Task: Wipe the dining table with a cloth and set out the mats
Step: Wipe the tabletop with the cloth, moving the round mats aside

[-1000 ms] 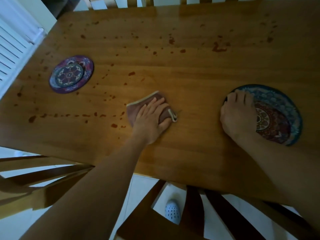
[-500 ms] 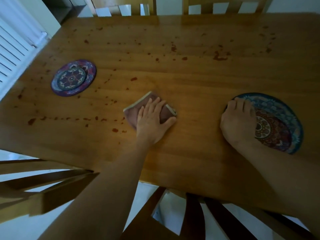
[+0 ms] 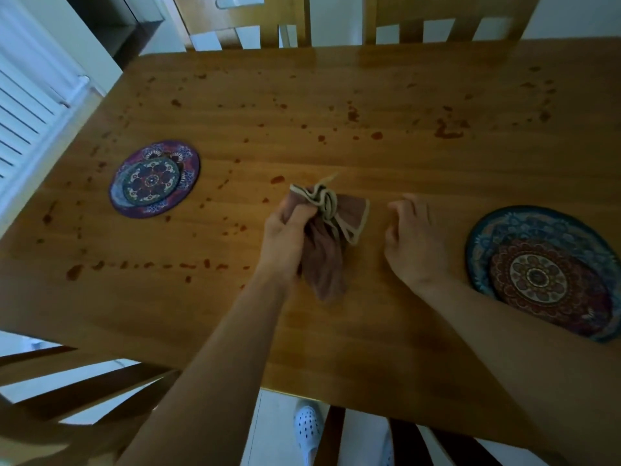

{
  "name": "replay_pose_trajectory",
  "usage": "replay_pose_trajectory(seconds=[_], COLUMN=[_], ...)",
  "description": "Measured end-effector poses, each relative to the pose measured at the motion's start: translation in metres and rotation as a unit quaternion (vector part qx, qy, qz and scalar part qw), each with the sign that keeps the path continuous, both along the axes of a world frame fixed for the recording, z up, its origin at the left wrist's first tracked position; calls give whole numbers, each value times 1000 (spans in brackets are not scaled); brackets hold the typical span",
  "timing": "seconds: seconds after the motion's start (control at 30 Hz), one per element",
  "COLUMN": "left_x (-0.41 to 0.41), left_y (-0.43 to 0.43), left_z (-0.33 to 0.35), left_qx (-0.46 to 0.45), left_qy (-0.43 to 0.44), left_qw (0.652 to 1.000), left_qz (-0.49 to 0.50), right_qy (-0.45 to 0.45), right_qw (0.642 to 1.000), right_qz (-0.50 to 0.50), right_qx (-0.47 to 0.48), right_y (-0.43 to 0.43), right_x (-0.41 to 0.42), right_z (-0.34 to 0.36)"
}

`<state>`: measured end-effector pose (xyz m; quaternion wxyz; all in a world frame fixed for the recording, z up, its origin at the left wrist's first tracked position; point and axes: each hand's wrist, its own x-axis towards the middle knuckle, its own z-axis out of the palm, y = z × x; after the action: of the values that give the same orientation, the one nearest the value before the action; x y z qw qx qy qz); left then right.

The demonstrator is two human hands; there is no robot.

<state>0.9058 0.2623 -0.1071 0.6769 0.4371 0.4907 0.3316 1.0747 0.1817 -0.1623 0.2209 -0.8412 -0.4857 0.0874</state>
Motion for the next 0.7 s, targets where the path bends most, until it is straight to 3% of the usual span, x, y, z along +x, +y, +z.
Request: replay_pose_trajectory(seconds=[0.03, 0.1, 0.13, 0.2, 0.3, 0.33, 0.5, 0.7], left_x=[-4, -11, -14, -10, -1, 1, 19, 60], left_y=[14, 37, 41, 36, 10, 9, 53, 114], left_z=[2, -4, -9, -27, -66, -75, -80, -80], left_qx=[-2, 106, 189, 312, 410, 429, 459, 447], left_qy=[16, 177, 274, 381, 535, 556, 546, 549], left_qw=[1000, 978, 943, 867, 692, 663, 642, 655], left_qz=[8, 23, 20, -72, -257, -260, -282, -264], right_qy=[10, 27, 25, 10, -6, -15, -42, -56], right_qw=[1000, 999, 999, 999, 999, 999, 997, 997], right_qz=[-6, -15, -15, -12, -16, -15, -10, -19], right_qx=[-5, -20, -28, -38, -44, -49, -66, -46], right_y=[2, 3, 1, -1, -1, 1, 1, 1], right_x=[0, -3, -5, -8, -12, -12, -11, -11], right_z=[-3, -12, -15, -21, -22, -22, -21, -22])
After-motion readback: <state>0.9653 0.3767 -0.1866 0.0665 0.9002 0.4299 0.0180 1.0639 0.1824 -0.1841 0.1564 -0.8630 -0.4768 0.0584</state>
